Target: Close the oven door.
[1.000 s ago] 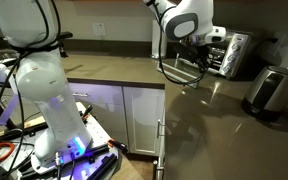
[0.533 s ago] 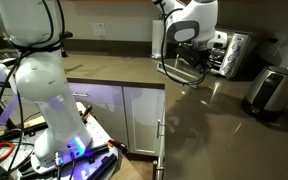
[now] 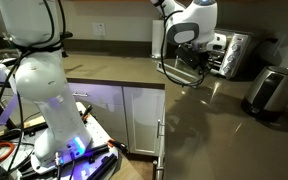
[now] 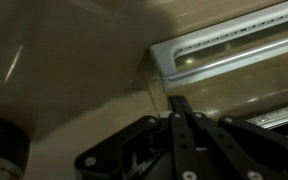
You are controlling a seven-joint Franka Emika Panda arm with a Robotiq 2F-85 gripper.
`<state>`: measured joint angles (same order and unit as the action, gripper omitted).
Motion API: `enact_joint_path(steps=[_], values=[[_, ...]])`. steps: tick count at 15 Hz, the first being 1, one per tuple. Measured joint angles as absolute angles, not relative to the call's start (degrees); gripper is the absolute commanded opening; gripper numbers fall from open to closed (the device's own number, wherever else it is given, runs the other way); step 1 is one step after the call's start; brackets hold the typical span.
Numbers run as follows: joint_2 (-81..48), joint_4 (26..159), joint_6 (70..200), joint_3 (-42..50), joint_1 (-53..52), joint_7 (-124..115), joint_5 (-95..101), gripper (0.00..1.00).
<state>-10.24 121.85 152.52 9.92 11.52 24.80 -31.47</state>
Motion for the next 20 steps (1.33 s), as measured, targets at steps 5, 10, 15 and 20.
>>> enact_joint_path(steps=[5,10,15,20], values=[[-12.54,121.8,152.41,8.2,13.03,24.78,-31.47,0.0],[-12.91,121.52,152.3,6.93,14.25,24.69,-31.46,0.0],[-12.9,121.47,152.54,6.95,14.18,21.84,-28.01,0.0],[-12.92,121.48,152.66,7.69,14.21,17.79,-23.1,0.0]])
